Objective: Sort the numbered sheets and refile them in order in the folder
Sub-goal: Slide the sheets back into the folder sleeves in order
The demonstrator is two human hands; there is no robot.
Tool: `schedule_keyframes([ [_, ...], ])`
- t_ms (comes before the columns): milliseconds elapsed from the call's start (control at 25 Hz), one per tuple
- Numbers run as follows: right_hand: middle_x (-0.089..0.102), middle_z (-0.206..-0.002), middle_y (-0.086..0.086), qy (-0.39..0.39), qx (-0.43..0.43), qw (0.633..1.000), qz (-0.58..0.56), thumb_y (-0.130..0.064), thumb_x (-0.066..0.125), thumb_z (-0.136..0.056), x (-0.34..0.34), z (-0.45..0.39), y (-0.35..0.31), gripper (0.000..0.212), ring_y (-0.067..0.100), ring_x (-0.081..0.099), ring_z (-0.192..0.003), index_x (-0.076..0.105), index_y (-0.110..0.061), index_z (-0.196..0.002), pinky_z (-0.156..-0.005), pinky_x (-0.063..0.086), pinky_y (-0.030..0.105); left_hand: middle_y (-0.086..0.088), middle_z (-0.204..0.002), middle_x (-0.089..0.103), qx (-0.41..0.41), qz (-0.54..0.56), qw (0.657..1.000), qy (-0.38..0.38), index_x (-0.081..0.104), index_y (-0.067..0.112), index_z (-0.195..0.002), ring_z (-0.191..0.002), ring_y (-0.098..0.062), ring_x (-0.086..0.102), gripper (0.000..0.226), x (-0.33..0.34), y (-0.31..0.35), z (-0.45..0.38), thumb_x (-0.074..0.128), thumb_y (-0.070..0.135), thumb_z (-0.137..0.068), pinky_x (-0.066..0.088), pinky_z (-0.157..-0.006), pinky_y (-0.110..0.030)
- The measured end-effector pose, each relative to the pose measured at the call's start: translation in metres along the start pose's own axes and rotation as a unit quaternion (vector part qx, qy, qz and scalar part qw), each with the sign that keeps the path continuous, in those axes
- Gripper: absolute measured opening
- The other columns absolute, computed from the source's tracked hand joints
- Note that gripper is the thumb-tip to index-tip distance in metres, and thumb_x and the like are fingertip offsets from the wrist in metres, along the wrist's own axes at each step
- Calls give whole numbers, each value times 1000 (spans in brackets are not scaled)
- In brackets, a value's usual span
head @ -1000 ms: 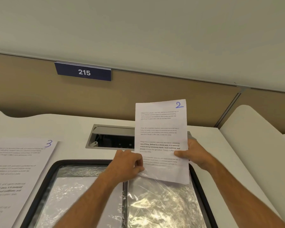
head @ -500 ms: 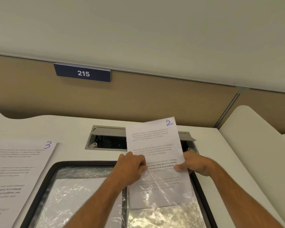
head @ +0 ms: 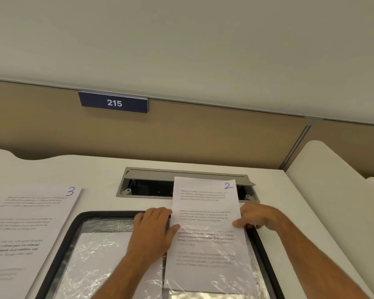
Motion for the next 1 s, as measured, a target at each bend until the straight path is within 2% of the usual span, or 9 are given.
schedule_keyframes([
  [80,72,-102,-1,61,-39,986,-152,-31,67,-95,1,5,-11,13,11,60,-80,67,-18,-96,-63,40,25,9,-152,45,-4,-36,999,1,49,30,-144,-143,-16,38,85,2,-15,16,6,79,-89,20,-118,-46],
  [160,71,-101,2,102,-42,971,-213,-26,62,-99,2,5,-12,15,12,60,-77,66,-14,-91,-61,40,25,9,-162,24,-10,-79,996,-25,34,29,-154,-152,-17,20,94,9,-31,27,-7,79,-85,11,-121,-52],
  [280,73,-108,2,47,-16,998,-34,-25,64,-97,10,2,-9,19,14,65,-85,71,-10,-106,-61,43,20,1,-156,39,-25,-121,988,-92,45,25,-148,-143,-21,38,72,19,-44,39,14,69,-99,17,-116,-55],
  [400,71,-107,2,34,6,994,100,-31,72,-91,3,1,-12,28,17,67,-92,70,-9,-107,-73,51,23,-1,-154,44,-10,-136,988,-71,45,24,-148,-141,-24,42,64,22,-46,43,26,64,-102,10,-112,-52],
  [520,62,-99,-3,195,25,957,215,-52,75,-80,-12,12,-33,45,18,62,-96,54,-19,-103,-77,51,29,0,-158,36,7,-151,988,-33,39,24,-151,-145,-23,35,65,24,-47,42,27,64,-102,11,-112,-54],
  [640,62,-110,-1,317,-80,917,228,-57,65,-86,-1,13,-69,41,20,58,-105,58,-21,-105,-85,50,34,1,-161,32,13,-160,987,-24,36,25,-153,-147,-23,30,66,26,-49,42,27,65,-101,11,-112,-55],
  [760,57,-134,-1,212,-159,944,196,-57,48,-97,38,-1,-95,47,19,49,-126,58,-24,-129,-104,44,37,0,-159,35,17,-160,987,-20,40,24,-152,-146,-23,34,66,28,-49,40,29,65,-101,13,-111,-55],
  [840,37,-157,1,148,-154,949,231,-61,35,-100,58,-9,-102,63,22,30,-146,39,-23,-150,-119,27,45,0,-159,35,18,-159,987,-12,39,24,-152,-146,-24,34,66,28,-50,41,30,65,-100,13,-111,-55],
  [1000,1,-169,-1,86,-160,931,316,-87,4,-79,84,-14,-100,101,21,-1,-155,10,-26,-159,-124,-4,54,0,-158,37,22,-160,987,-7,40,24,-151,-145,-23,35,66,28,-51,40,31,65,-100,16,-110,-57],
])
Point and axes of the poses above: each hand's wrist, its own z-axis away from the middle knuckle, its own x-axis out of the palm, y = z × x, the point moved 6 cm from there along -z, towards the middle knuckle
